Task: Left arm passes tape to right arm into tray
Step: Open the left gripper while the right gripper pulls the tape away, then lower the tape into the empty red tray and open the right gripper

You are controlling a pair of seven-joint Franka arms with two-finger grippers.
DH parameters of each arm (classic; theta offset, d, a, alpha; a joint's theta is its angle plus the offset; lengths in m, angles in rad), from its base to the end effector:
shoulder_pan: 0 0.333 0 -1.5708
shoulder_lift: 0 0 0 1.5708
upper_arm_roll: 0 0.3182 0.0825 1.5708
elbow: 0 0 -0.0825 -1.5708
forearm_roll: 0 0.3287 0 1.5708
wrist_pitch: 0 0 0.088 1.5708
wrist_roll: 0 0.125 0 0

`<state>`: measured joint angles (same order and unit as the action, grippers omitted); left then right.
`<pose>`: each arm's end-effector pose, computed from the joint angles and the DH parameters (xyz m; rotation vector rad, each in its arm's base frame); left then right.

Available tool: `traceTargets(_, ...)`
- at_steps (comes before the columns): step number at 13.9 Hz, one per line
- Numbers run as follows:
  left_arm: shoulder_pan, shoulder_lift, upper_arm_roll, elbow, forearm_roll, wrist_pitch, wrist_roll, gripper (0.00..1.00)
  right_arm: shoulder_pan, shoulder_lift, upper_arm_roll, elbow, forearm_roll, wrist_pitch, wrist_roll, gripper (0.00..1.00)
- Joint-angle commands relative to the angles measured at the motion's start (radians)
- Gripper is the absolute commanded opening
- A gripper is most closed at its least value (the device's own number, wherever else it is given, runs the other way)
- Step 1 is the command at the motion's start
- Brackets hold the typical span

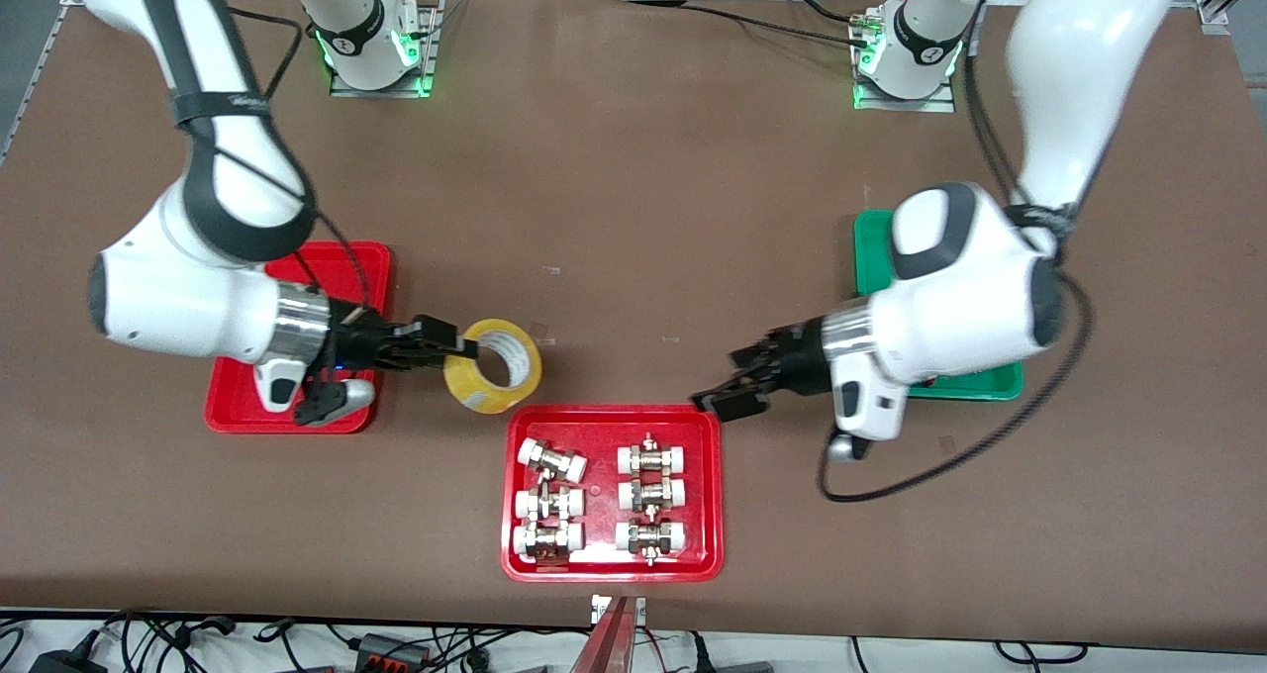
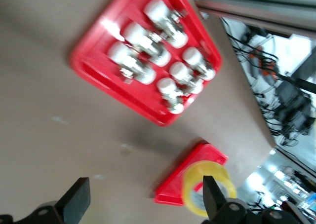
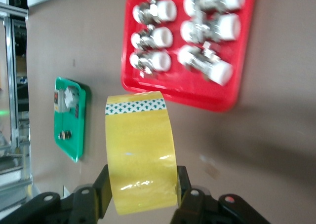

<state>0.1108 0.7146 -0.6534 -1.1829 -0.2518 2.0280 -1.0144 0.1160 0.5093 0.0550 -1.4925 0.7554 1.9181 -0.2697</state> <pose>0.6575 -0.2513 0.4573 2.3208 0.8985 -0.3301 0.6292 0.1632 0.3999 -2.4090 -0.1623 0.0561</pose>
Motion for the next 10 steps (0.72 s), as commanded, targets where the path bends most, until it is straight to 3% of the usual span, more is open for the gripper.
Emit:
traceTargets(1, 0.087, -0.082, -0.012, -0.057, 0.051, -0.17, 0.013, 1.0, -0.149, 0.001, 0.016, -0.023, -0.034, -0.149, -0.133, 0.0)
traceTargets(4, 0.168, -0.164, -0.012, -0.055, 0.149, -0.345, 0.096, 1.0, -0.297, 0.008, 0.017, -0.098, -0.097, -0.231, -0.349, 0.0)
traceTargets(8, 0.245, -0.239, -0.009, -0.064, 0.325, -0.573, 0.526, 1.0, -0.432, 0.07, 0.016, -0.161, -0.152, -0.234, -0.604, 0.0)
traceTargets(10, 0.25, -0.291, -0.011, -0.125, 0.417, -0.585, 0.67, 1.0, -0.476, 0.116, 0.016, -0.16, -0.188, -0.226, -0.682, 0.0)
